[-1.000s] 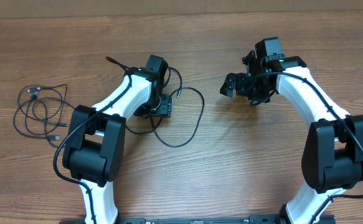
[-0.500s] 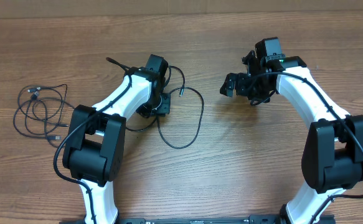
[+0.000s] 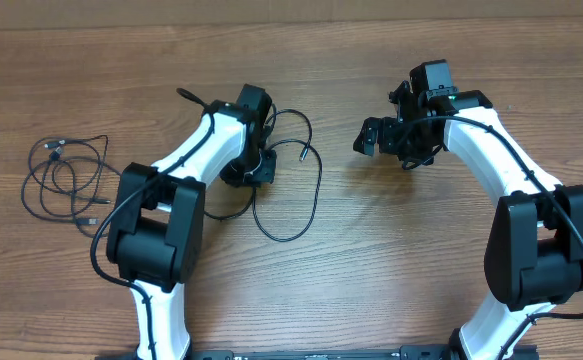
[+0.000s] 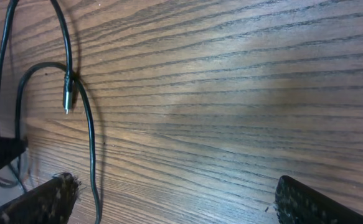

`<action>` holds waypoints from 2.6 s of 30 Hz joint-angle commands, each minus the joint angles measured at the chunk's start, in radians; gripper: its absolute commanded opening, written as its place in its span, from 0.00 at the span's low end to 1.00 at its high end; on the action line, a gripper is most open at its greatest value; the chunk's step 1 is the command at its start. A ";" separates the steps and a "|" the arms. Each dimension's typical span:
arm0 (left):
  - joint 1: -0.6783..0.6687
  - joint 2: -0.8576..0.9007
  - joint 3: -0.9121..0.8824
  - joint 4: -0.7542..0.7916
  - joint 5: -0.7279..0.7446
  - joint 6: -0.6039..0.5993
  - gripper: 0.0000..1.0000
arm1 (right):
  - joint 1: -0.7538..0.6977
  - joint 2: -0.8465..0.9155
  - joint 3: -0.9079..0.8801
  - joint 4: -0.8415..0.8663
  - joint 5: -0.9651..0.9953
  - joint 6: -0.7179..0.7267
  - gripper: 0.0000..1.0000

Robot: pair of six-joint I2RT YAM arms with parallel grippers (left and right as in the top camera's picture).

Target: Untangle cables

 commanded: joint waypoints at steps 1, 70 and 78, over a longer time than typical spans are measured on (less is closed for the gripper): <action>0.002 -0.035 0.138 -0.040 0.015 0.027 0.04 | 0.003 -0.025 -0.004 0.004 0.007 0.002 1.00; 0.407 -0.363 -0.176 -0.016 0.171 -0.246 1.00 | 0.003 -0.025 -0.004 0.004 0.007 0.002 1.00; 0.407 -0.363 -0.176 -0.016 0.169 -0.246 0.99 | 0.003 -0.025 -0.004 0.004 0.007 0.002 1.00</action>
